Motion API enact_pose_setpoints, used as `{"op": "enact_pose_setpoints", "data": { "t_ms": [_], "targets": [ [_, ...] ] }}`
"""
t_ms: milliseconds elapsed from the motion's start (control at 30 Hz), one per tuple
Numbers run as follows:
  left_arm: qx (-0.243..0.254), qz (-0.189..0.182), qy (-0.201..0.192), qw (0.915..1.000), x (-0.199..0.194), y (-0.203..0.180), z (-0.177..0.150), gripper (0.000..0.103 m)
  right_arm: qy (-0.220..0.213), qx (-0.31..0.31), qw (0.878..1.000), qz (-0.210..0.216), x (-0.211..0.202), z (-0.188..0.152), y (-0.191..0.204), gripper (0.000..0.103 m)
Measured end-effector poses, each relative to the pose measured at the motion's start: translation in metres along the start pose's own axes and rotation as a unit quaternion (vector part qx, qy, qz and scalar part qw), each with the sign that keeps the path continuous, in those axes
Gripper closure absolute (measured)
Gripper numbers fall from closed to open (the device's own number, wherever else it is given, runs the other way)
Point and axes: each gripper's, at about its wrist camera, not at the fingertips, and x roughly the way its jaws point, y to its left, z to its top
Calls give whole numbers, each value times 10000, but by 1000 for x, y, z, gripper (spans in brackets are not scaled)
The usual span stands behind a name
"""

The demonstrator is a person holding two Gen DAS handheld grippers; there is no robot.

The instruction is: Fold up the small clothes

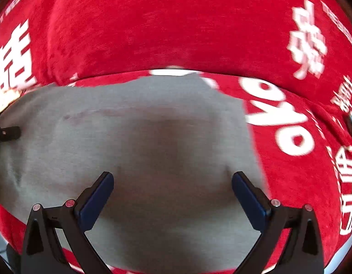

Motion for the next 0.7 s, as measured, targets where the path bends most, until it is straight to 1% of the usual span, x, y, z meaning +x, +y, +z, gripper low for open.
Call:
{"op": "enact_pose_setpoints", "data": {
  "t_ms": [167,267,333,400,433,500,533,567,633,700],
  "targets": [
    [232,187,31,9996,-19,-56,3,77,-64,386,9992,-41,-12,-17,-57,0],
    [447,359,18,9984,-31,-100,2,77,-165,594,9981,-15,-20,-26,-87,0],
    [613,586,-38,9964,-36,-132,-2,77,-221,684,9974,-20,-22,-34,-104,0],
    [780,594,-50,9952,-38,-164,-6,81,-243,735,9969,-108,-19,-40,-119,0],
    [866,579,-21,9946,-38,-183,-10,87,-237,776,9966,-106,-18,-44,-125,0],
    [1020,492,81,9935,-33,-217,-16,88,-206,907,9957,5,-14,-50,-137,0],
    [1097,468,135,9928,-27,-236,-20,91,-206,993,9948,77,-12,-53,-143,0],
    [1139,542,340,9914,-19,-251,-23,96,-214,1043,9943,101,-12,-56,-147,0],
    [1233,666,503,9888,6,-280,-31,96,-212,1115,9935,127,-9,-61,-154,0],
    [1315,711,721,9861,35,-298,-41,96,-209,1171,9927,185,-8,-66,-158,0]
  ]
}}
